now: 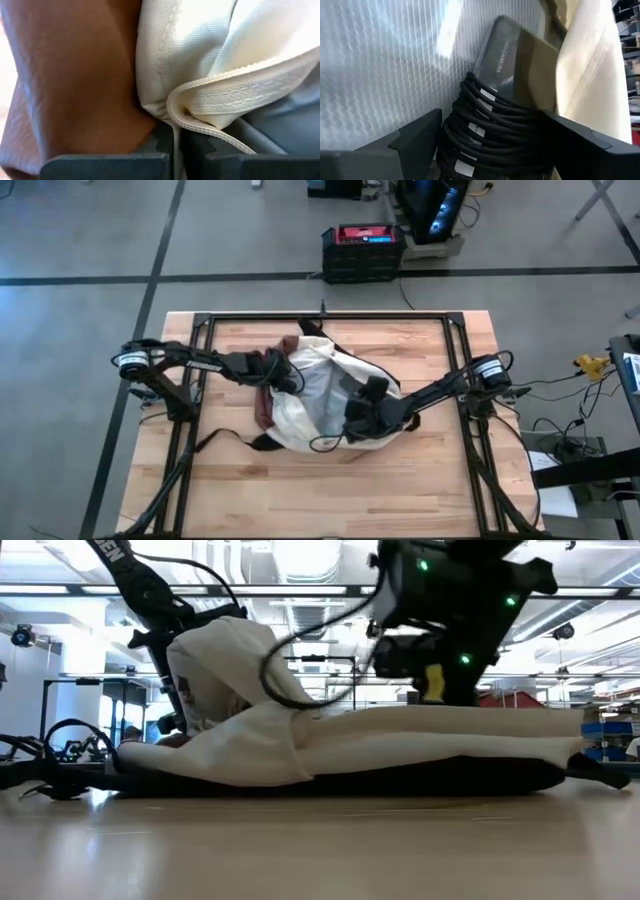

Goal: Unpack backpack
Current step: Remove the black cellphone with charger cable from the white backpack

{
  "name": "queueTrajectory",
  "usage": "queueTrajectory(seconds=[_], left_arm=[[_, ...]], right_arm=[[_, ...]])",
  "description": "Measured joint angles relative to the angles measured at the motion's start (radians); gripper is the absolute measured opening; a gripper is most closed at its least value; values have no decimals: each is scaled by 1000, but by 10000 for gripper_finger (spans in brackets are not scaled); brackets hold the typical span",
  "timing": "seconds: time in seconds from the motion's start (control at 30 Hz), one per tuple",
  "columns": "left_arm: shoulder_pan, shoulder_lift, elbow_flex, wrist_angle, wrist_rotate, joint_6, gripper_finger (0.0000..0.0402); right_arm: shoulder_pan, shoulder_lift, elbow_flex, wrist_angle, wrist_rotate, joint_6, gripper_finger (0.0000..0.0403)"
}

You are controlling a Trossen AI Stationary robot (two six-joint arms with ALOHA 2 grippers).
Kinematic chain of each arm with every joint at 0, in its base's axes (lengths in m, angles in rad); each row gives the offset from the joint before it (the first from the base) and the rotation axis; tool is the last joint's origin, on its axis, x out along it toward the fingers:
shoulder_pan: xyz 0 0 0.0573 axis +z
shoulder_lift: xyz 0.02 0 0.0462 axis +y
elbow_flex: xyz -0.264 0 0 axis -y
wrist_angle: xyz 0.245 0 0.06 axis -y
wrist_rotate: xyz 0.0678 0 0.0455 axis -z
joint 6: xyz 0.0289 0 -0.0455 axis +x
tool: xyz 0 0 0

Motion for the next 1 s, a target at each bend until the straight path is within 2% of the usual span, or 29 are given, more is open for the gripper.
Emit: queueTrajectory(seconds=[0.23,0.37,0.5,0.57,0.67,0.77,0.9,1.0], left_arm=[[-63,0,-2,1,-29,19,2],[-84,0,-2,-4,-50,33,2],[-90,0,-2,-31,-85,69,2],[-92,0,-2,-51,-115,97,2],[-91,0,-2,-61,-137,143,2],[-92,0,-3,-60,-145,164,2],[-96,0,-4,-55,-150,163,2],[-99,0,-5,-52,-154,162,2]], right_arm=[[-25,-3,-67,2,52,-42,310],[-25,-13,-69,-18,154,-43,295],[-5,-92,-33,-40,257,-32,267],[1,-150,-18,-45,274,-20,252],[11,-240,-19,-52,248,-34,232],[11,-307,-25,-49,161,-64,216],[14,-323,-44,-40,22,-103,204],[46,-309,-73,81,-88,-163,207]])
